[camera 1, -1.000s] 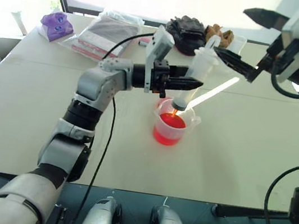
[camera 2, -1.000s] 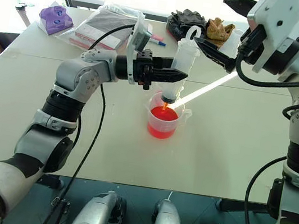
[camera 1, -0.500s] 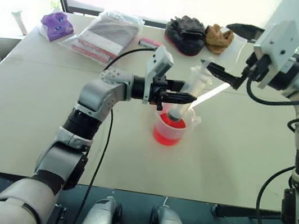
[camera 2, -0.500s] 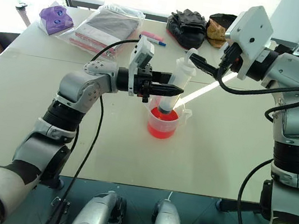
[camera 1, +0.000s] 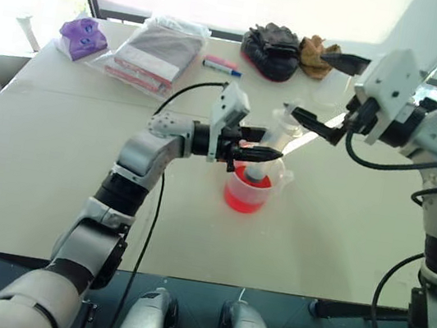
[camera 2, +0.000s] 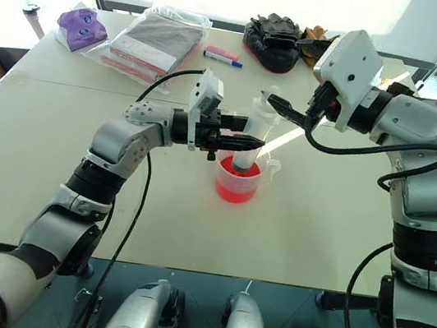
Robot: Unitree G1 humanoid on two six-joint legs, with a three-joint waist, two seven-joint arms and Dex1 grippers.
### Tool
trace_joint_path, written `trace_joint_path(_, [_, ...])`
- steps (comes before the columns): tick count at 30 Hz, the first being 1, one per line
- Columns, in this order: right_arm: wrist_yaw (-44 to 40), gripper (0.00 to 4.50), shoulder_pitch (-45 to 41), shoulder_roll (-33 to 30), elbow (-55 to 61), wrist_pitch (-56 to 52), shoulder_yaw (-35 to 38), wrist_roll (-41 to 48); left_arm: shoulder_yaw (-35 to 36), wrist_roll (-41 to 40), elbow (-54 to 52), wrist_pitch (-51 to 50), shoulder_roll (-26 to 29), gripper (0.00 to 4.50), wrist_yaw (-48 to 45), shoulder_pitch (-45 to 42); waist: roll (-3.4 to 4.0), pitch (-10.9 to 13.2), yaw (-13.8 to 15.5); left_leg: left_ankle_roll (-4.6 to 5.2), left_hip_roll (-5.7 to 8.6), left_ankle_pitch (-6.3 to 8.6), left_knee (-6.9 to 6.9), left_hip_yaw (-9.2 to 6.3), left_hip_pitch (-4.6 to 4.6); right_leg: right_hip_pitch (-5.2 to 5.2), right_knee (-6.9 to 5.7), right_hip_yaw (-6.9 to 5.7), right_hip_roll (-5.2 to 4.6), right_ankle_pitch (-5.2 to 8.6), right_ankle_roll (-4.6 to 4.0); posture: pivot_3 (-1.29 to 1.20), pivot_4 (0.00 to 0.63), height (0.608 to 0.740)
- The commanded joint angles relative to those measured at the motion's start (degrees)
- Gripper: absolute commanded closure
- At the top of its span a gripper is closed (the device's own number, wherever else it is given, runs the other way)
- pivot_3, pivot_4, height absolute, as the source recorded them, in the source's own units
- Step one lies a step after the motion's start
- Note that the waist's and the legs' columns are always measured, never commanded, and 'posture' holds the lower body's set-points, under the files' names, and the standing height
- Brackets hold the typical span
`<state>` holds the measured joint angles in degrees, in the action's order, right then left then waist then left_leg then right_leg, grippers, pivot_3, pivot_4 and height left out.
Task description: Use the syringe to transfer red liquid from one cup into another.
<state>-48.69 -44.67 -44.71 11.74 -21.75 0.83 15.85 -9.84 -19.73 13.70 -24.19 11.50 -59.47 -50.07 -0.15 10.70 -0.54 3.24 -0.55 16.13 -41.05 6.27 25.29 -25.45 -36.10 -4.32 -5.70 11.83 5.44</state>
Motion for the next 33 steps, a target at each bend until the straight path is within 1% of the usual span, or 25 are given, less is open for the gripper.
trace_joint_path(1, [0.1, 0.25, -0.2, 0.9, 4.4, -0.4, -0.2, 0.9, -0.9, 0.6, -0.8, 1.2, -0.4, 2.94, 0.0, 0.1, 0.00, 0.0, 0.0, 0.00, 0.00, 0.00, 0.00, 0.00, 0.00, 0.00, 0.00, -0.01, 0.00, 0.00, 0.00, 0.00, 0.150, 0.740])
trace_joint_path(3, [0.1, 0.94, 0.0, 1.1, 4.8, -0.7, -0.2, 0.7, -0.9, 0.6, -0.9, 1.1, -0.4, 2.94, -0.1, 0.1, 0.00, 0.0, 0.0, 0.01, 0.00, 0.01, 0.00, -0.01, 0.00, 0.00, 0.00, -0.03, -0.03, -0.01, -0.01, 0.00, 0.150, 0.740])
trace_joint_path(6, [0.1, 2.49, -0.1, 1.3, 4.3, -0.4, 0.0, 0.2, -0.9, 0.4, -1.3, 0.4, -0.2, 2.94, -0.3, 0.2, 0.00, 0.0, 0.0, 0.04, 0.01, 0.03, 0.00, -0.02, 0.00, 0.00, 0.00, -0.07, -0.08, -0.01, -0.02, 0.00, 0.150, 0.740])
trace_joint_path(7, [0.1, 3.07, -0.3, 1.2, 4.0, -0.2, 0.0, 0.0, -1.1, 0.3, -1.5, 0.1, 0.0, 2.94, -0.6, 0.4, 0.00, 0.0, 0.0, 0.04, 0.01, 0.03, 0.00, -0.02, 0.00, 0.00, 0.00, -0.08, -0.08, -0.01, -0.02, 0.00, 0.150, 0.740])
trace_joint_path(9, [0.1, 4.06, -0.6, 1.0, 3.4, 0.1, 0.2, -0.1, -1.4, 0.4, -1.8, -0.2, 0.3, 2.94, -0.8, 0.7, 0.00, 0.0, 0.0, 0.05, 0.01, 0.03, 0.00, -0.02, 0.00, 0.00, 0.00, -0.10, -0.08, -0.01, -0.02, 0.00, 0.150, 0.740])
trace_joint_path(10, [0.2, 4.46, -0.7, 0.9, 3.1, 0.2, 0.2, -0.3, -1.5, 0.4, -2.0, -0.4, 0.4, 2.94, -0.9, 0.9, 0.00, 0.0, 0.0, 0.05, 0.01, 0.03, 0.00, -0.03, 0.00, 0.00, 0.00, -0.11, -0.08, -0.01, -0.02, 0.00, 0.150, 0.740])
trace_joint_path(20, [1.5, 4.46, -2.9, 0.3, -0.3, 2.4, 1.4, -1.4, -3.0, 0.4, -4.8, -1.5, 1.3, 2.94, -1.3, 3.1, 0.00, 0.0, 0.0, 0.05, 0.01, 0.03, 0.00, -0.04, 0.01, 0.00, 0.00, -0.13, -0.08, -0.01, -0.02, 0.00, 0.150, 0.740])
trace_joint_path(33, [2.7, 4.46, -4.3, 0.1, -3.2, 4.9, 1.6, -2.2, -3.7, 0.6, -5.4, -1.8, 1.6, 2.94, -1.5, 3.9, 0.00, 0.0, 0.0, 0.03, 0.02, 0.02, 0.01, -0.05, 0.01, 0.01, 0.01, -0.15, -0.09, -0.01, -0.02, 0.00, 0.150, 0.740])
